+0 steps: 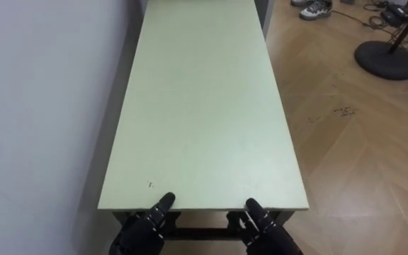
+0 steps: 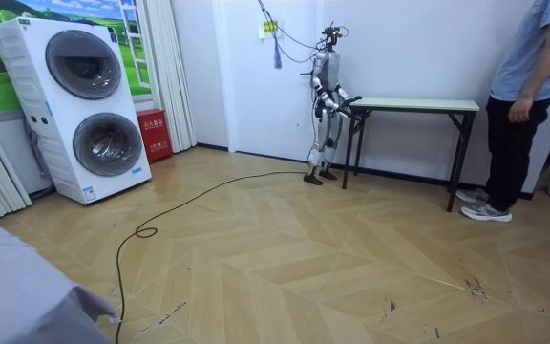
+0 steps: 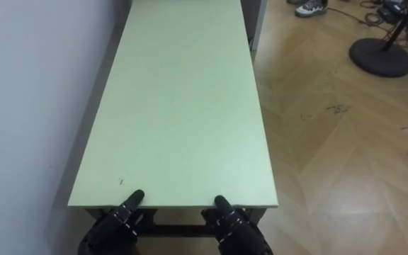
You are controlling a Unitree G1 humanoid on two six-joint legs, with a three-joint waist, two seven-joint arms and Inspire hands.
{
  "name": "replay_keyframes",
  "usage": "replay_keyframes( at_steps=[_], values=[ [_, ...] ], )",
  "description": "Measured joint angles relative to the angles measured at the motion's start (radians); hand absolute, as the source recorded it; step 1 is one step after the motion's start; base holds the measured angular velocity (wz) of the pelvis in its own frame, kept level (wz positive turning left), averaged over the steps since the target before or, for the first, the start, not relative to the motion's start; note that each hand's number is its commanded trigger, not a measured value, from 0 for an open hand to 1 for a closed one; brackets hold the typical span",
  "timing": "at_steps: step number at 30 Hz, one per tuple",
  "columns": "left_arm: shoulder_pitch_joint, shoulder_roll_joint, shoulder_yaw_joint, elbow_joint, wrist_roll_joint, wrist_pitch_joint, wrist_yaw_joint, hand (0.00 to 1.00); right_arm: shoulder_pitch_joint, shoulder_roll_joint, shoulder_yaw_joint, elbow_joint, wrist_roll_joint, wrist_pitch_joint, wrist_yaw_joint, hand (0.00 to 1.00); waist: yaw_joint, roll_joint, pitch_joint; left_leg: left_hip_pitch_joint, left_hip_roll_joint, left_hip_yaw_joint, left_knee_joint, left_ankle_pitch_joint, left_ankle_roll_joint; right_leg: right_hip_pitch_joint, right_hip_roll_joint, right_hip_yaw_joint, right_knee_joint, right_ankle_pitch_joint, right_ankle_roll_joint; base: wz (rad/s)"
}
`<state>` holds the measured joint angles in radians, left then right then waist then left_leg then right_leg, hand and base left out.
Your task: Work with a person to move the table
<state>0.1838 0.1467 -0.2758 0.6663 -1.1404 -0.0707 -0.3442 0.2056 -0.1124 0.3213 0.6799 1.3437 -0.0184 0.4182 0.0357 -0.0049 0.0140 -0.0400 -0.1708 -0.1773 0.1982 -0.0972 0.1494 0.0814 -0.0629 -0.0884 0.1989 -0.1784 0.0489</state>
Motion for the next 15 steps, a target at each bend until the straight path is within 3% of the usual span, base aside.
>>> replay_keyframes(
  at_steps=[11, 15],
  values=[
    [0.002, -0.013, 0.044, 0.023, 0.054, 0.005, -0.023, 0.00, -0.007, -0.005, -0.061, 0.076, -0.100, 0.034, 0.081, 0.00, 0.000, 0.005, -0.0039, 0.000, 0.001, -0.013, 0.000, -0.003, -0.005, 0.010, 0.004, -0.006, -0.013, 0.001, -0.002, 0.02],
    [0.004, -0.013, 0.044, 0.029, 0.066, 0.005, -0.033, 0.00, -0.005, -0.020, -0.068, 0.161, -0.141, 0.039, 0.049, 0.00, 0.004, 0.010, -0.0038, 0.000, 0.001, -0.015, -0.001, -0.004, -0.005, 0.009, 0.004, -0.009, -0.013, 0.001, -0.002, 0.00]
  ],
)
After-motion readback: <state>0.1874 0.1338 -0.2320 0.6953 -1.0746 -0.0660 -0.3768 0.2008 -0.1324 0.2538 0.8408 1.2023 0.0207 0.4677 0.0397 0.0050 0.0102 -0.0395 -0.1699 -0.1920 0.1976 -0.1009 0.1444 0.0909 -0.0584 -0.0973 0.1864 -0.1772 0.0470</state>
